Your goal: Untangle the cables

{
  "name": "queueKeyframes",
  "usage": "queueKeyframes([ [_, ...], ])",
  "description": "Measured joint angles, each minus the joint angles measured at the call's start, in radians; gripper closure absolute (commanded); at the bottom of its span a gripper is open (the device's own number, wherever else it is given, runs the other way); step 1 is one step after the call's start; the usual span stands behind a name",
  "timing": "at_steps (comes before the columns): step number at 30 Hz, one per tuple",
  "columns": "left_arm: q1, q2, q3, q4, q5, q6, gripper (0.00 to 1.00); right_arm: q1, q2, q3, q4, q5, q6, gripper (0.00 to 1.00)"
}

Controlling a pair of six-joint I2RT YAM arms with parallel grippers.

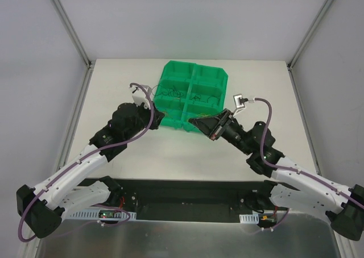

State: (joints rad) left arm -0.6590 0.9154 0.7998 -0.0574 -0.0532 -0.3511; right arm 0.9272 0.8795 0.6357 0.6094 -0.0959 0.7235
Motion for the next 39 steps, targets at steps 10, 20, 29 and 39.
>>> queueKeyframes([
  [10,0.031,-0.013,0.000,-0.061,-0.207,0.000,0.75,0.002,-0.364,-0.086,-0.077,0.119,-0.148,1.00],
  [20,0.039,-0.066,0.000,-0.060,-0.244,0.015,0.47,0.000,-0.375,0.129,-0.577,0.410,-0.309,0.99],
  [29,0.039,-0.135,0.000,-0.028,-0.156,0.046,0.23,-0.176,0.035,0.486,-0.845,0.403,-0.442,0.99],
  [39,0.039,-0.148,0.000,-0.027,-0.064,0.055,0.21,-0.444,0.435,0.699,-0.821,0.224,-0.470,1.00],
])
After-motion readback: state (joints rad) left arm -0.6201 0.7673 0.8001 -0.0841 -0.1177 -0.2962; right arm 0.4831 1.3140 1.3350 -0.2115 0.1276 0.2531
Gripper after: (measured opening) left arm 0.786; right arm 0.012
